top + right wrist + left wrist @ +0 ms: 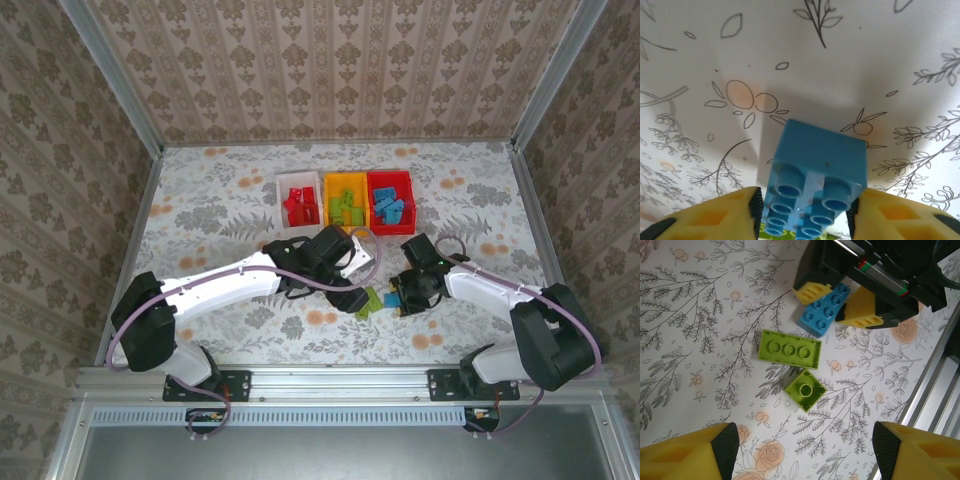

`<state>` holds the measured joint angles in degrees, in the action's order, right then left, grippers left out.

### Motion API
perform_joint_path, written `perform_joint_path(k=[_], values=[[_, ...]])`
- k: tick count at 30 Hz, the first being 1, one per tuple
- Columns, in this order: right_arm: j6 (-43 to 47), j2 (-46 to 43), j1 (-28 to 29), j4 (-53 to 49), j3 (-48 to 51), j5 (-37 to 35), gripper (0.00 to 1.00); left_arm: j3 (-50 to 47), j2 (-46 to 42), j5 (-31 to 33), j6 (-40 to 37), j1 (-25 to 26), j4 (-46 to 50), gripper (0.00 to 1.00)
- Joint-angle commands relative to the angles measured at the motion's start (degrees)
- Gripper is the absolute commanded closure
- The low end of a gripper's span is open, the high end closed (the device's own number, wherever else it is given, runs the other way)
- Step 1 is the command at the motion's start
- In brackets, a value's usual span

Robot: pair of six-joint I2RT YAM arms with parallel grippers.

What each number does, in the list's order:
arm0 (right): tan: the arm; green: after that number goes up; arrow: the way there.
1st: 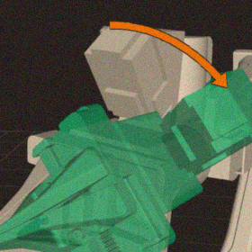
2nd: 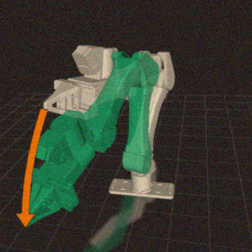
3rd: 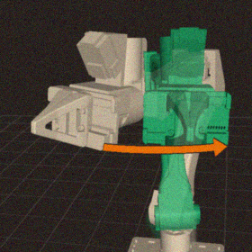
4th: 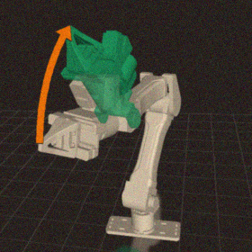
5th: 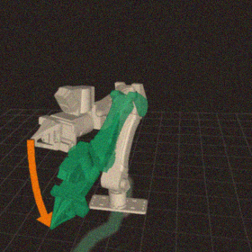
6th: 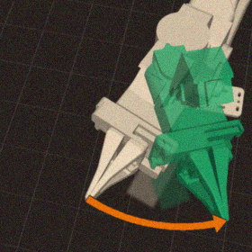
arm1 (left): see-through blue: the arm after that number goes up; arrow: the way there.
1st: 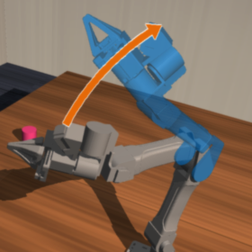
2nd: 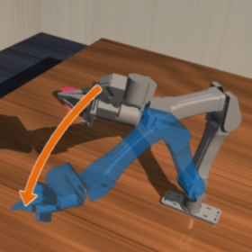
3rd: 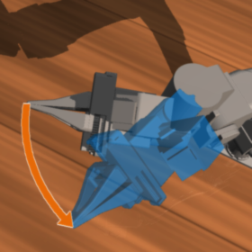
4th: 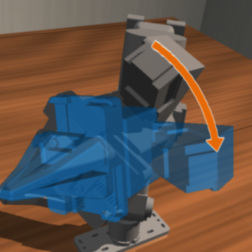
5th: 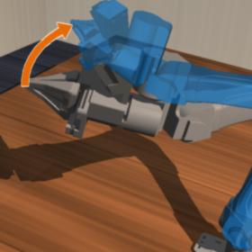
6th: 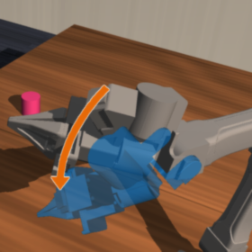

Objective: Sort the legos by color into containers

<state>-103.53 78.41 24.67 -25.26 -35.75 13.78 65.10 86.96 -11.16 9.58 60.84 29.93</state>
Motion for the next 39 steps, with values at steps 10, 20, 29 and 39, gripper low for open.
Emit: perform_joint_path(k=[10,20,29,39], values=[[22.5,0.2,-1.0,-12.2,-18.1,-12.2,0.80,0.9,-5.6,4.8,9.0,-2.8,-3.5,0.27],[57.9,19.3,-4.6,-10.2,-43.8,-19.3,0.80,7.1,-3.4,3.5,14.2,-11.9,-3.5,0.26],[65.4,38.4,-8.6,-18.0,-64.9,-17.2,0.78,6.6,-1.8,4.2,16.1,-12.5,-1.8,0.27],[67.0,42.3,-9.6,-22.4,-70.2,-18.4,0.45,7.0,1.1,1.9,16.3,-12.4,2.8,0.26]])
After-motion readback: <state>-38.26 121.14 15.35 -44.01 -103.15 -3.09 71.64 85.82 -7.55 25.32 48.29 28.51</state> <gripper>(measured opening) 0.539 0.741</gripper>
